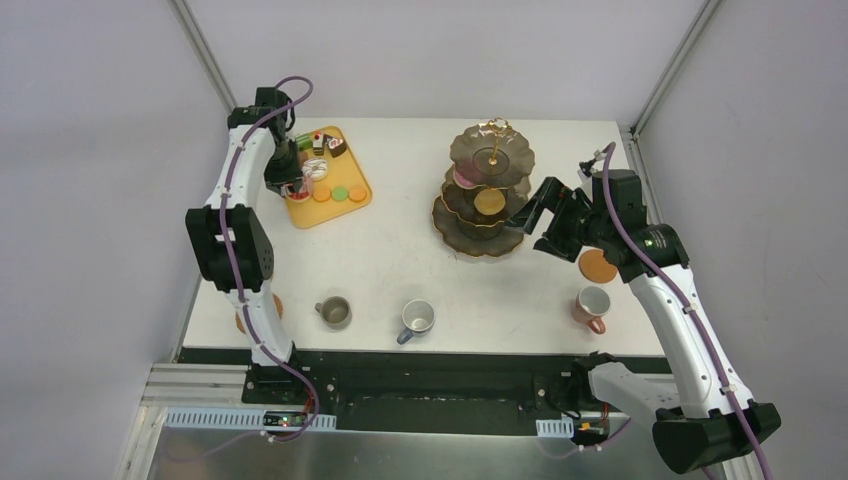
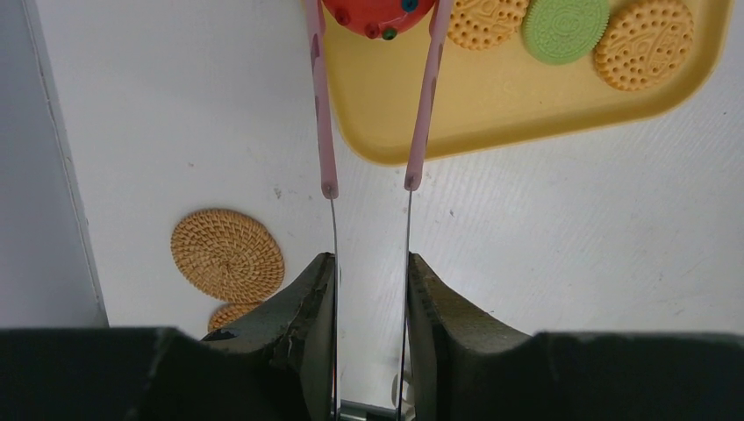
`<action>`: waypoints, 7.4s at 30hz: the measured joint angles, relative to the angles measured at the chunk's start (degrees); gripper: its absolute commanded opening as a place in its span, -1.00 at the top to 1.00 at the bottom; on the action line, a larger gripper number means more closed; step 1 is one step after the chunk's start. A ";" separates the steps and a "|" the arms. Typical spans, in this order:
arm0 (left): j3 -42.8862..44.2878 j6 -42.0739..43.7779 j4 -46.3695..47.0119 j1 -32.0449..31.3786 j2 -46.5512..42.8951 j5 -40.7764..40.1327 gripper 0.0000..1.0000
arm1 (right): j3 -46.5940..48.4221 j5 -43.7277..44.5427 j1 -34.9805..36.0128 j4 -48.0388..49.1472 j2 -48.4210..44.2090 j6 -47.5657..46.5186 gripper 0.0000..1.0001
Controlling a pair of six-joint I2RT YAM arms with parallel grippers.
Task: Serve the afternoon tea
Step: Pick up the desert from the tray, then place the desert on the desert table, then adjust the desert table at the center of the board.
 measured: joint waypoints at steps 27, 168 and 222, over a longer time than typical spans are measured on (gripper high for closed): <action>-20.74 -14.80 7.76 -36.98 -36.70 4.39 0.88 | 0.00 -0.20 0.00 0.96 -1.25 0.39 -0.98; 5.57 -7.56 -0.20 -45.90 -9.79 5.62 0.12 | -1.03 0.00 0.00 1.29 -2.73 0.37 -0.97; -2.71 -12.59 1.99 -44.61 -19.76 2.60 0.74 | -1.73 -0.44 0.00 1.36 -2.38 0.44 -0.98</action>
